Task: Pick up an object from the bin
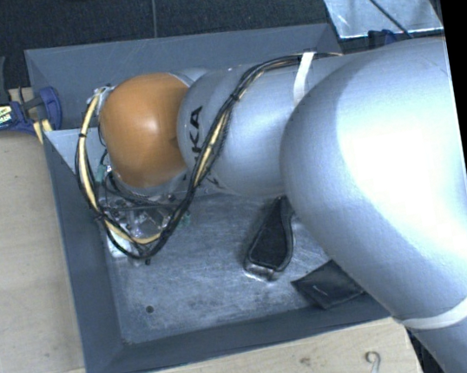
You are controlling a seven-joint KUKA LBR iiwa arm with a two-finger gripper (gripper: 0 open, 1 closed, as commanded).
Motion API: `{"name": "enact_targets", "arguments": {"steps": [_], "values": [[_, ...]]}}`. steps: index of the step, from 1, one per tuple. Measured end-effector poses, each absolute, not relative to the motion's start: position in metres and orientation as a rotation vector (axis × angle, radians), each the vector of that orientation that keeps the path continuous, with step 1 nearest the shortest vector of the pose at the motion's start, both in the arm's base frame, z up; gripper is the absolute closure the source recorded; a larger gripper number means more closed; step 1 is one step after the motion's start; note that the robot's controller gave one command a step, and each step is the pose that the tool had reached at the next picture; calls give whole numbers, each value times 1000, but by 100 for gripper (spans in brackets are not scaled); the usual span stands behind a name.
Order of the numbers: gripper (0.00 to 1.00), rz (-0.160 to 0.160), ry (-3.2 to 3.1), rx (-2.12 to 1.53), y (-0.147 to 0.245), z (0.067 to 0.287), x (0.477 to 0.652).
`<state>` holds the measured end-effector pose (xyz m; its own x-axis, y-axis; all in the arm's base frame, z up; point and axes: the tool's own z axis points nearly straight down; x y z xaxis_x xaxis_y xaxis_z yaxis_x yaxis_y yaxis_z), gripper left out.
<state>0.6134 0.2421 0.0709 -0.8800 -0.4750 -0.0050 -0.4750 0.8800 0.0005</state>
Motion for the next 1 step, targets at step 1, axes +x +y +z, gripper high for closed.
{"name": "enact_targets", "arguments": {"steps": [1], "values": [[100,1,3033,-768,227,207,608]]}}
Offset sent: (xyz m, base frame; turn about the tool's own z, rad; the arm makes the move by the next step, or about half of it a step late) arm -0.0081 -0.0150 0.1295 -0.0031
